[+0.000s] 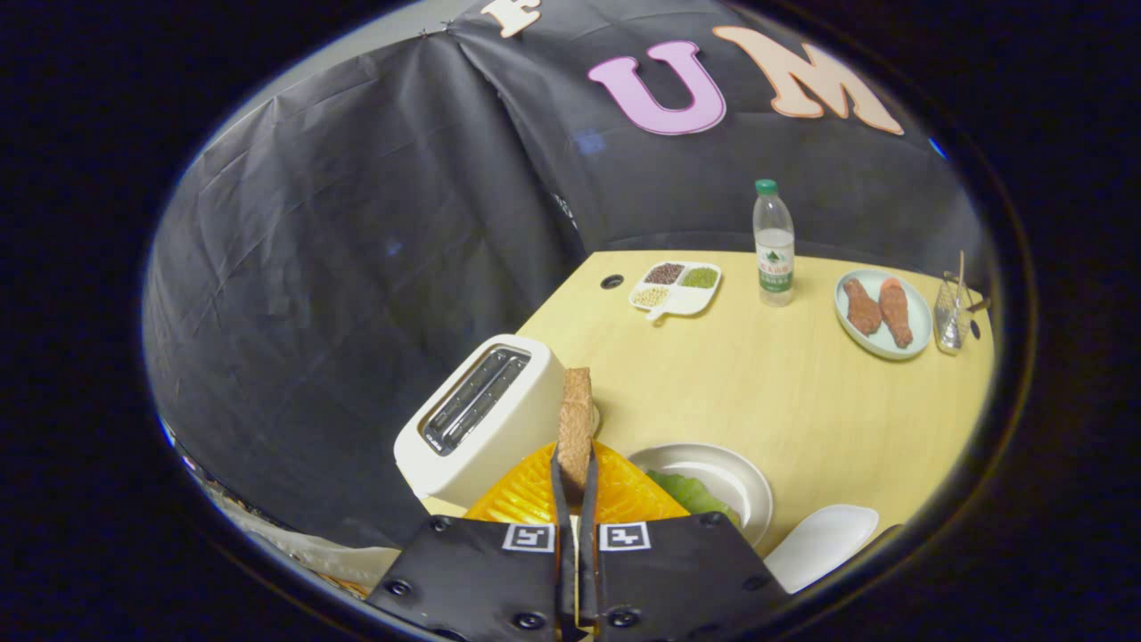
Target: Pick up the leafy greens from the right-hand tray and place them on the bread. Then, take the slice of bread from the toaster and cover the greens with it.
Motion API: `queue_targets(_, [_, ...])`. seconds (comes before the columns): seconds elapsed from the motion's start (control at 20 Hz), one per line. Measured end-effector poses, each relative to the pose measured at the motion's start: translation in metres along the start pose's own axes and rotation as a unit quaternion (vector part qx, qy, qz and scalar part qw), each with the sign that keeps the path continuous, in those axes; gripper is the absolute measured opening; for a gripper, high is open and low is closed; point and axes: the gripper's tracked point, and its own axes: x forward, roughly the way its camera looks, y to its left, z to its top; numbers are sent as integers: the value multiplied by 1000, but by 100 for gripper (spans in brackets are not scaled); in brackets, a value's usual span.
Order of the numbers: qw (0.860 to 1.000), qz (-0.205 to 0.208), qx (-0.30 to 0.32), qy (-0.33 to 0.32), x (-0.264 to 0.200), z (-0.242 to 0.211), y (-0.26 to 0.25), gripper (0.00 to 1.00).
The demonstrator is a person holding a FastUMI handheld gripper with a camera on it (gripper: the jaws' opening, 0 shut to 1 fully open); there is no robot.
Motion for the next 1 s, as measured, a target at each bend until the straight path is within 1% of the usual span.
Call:
queue_targets(0.3, [999,6,45,13,2,-31,-18,4])
queue_targets(0.6, [995,20,101,14,6,-54,-24,5])
queue_targets(1.0, [989,-6,149,19,9,-80,-55,6])
